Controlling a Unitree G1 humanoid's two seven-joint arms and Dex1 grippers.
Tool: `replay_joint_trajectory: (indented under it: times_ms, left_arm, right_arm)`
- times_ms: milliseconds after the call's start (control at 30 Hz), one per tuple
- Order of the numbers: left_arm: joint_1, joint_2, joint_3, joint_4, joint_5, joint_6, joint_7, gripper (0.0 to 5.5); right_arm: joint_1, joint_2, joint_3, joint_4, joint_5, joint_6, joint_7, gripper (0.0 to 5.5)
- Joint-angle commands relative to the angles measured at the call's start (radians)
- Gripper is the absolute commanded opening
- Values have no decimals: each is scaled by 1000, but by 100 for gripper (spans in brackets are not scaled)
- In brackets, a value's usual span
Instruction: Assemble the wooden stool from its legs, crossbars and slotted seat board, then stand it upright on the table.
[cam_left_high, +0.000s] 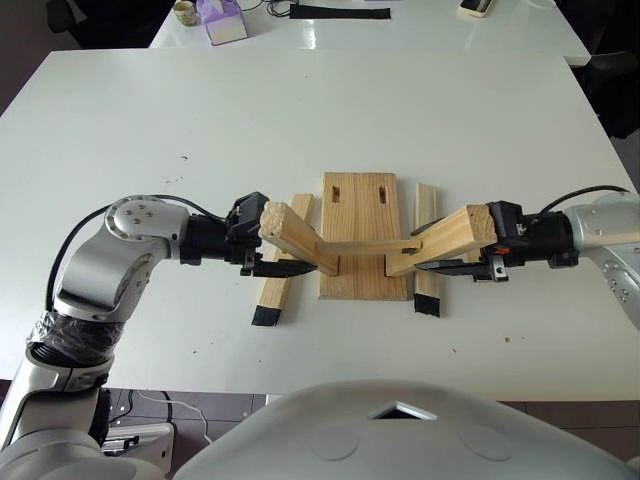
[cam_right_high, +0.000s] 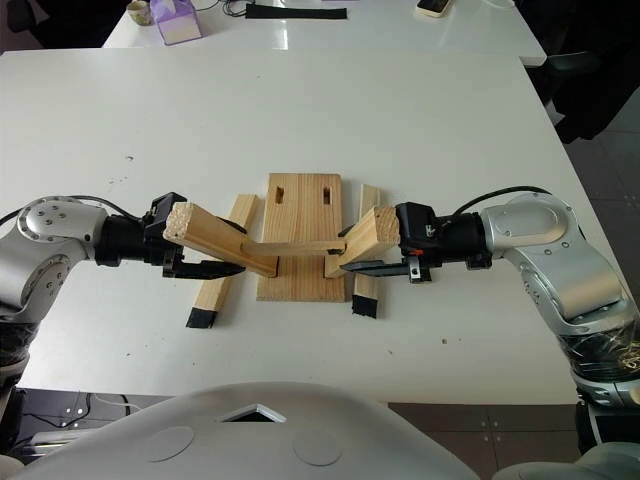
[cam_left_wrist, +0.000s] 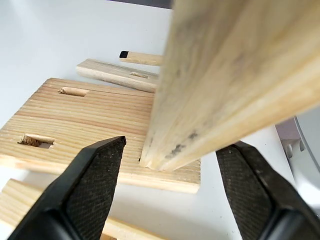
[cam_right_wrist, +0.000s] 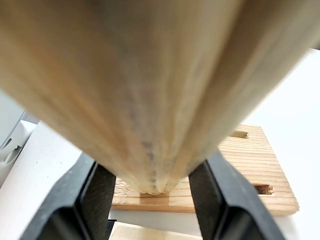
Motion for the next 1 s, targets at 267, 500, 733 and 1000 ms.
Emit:
replay_joint_trajectory:
  times_ms: [267, 500, 733, 1000]
  left_arm:
    - [-168, -17, 13, 397, 95, -79, -23, 324]
    - [-521, -187, -27, 354, -94, 173, -95, 207]
    - [-652, -238, -127, 210, -220, 323, -231, 192]
    - [-628, -276, -214, 148, -225, 366, -250, 192]
  right_arm:
    - [39, -35, 118, 46, -113, 18, 41, 201]
    - [15, -24, 149, 95, -142, -23, 37, 201]
    - [-13, -17, 175, 133, -155, -52, 40, 201]
    - [-64, -3, 214, 163, -164, -64, 56, 201]
